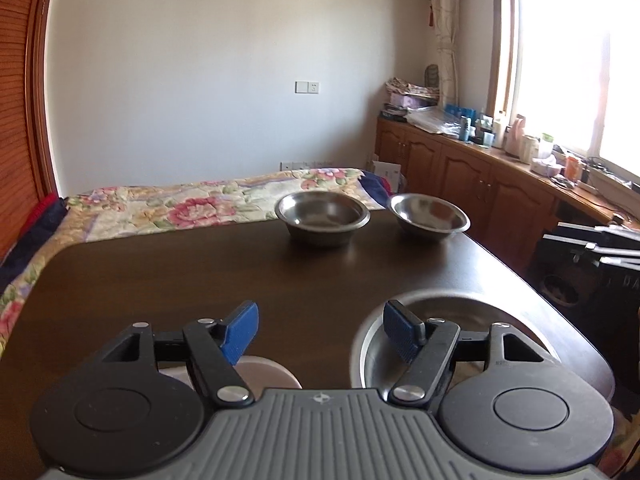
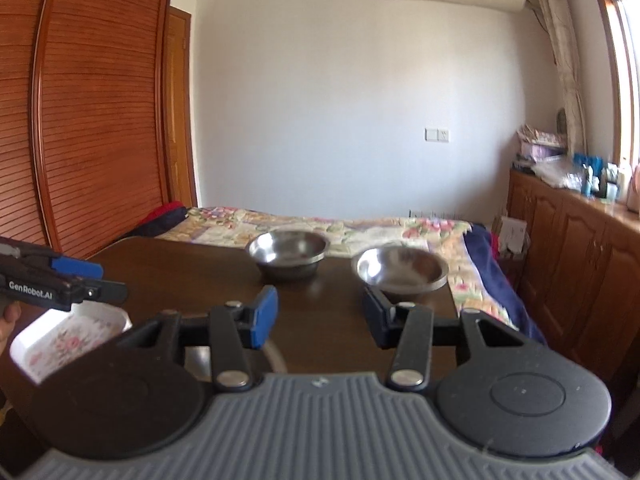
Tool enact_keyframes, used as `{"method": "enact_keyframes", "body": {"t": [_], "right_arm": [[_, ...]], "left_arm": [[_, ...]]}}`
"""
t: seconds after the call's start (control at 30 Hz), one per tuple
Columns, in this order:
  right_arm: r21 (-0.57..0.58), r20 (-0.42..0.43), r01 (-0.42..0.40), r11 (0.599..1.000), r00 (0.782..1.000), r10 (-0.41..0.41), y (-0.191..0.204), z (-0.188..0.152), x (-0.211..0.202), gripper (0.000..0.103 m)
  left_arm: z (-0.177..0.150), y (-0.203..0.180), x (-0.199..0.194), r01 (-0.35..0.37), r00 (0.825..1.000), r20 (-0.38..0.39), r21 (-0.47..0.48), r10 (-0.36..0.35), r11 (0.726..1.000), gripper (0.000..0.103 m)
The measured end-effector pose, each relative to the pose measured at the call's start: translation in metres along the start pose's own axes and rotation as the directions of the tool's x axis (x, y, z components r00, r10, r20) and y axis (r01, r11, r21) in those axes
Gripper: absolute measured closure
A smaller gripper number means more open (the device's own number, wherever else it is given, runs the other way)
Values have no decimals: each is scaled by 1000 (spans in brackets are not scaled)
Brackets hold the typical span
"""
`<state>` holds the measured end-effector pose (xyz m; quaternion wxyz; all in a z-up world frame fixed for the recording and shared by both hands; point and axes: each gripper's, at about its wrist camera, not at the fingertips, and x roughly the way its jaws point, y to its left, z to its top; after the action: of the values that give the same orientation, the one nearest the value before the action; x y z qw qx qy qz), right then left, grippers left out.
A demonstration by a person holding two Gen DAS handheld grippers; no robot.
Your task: Organize plates and bowls
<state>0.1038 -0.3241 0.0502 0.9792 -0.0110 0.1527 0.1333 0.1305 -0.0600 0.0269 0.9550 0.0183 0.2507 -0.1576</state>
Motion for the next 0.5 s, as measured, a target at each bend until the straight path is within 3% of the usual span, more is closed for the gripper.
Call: {"method": "enact_keyframes", "body": {"t": [0.27, 0.5], "right_arm": [[-67, -2, -54, 996, 999, 54, -2, 24, 40, 54], [-42, -45, -114, 993, 993, 112, -9, 34, 72, 54]], "left_arm": [[26, 6, 30, -20, 1000, -5, 32, 20, 999, 30], [38, 13, 57, -13, 999, -32, 42, 15, 999, 30]]}}
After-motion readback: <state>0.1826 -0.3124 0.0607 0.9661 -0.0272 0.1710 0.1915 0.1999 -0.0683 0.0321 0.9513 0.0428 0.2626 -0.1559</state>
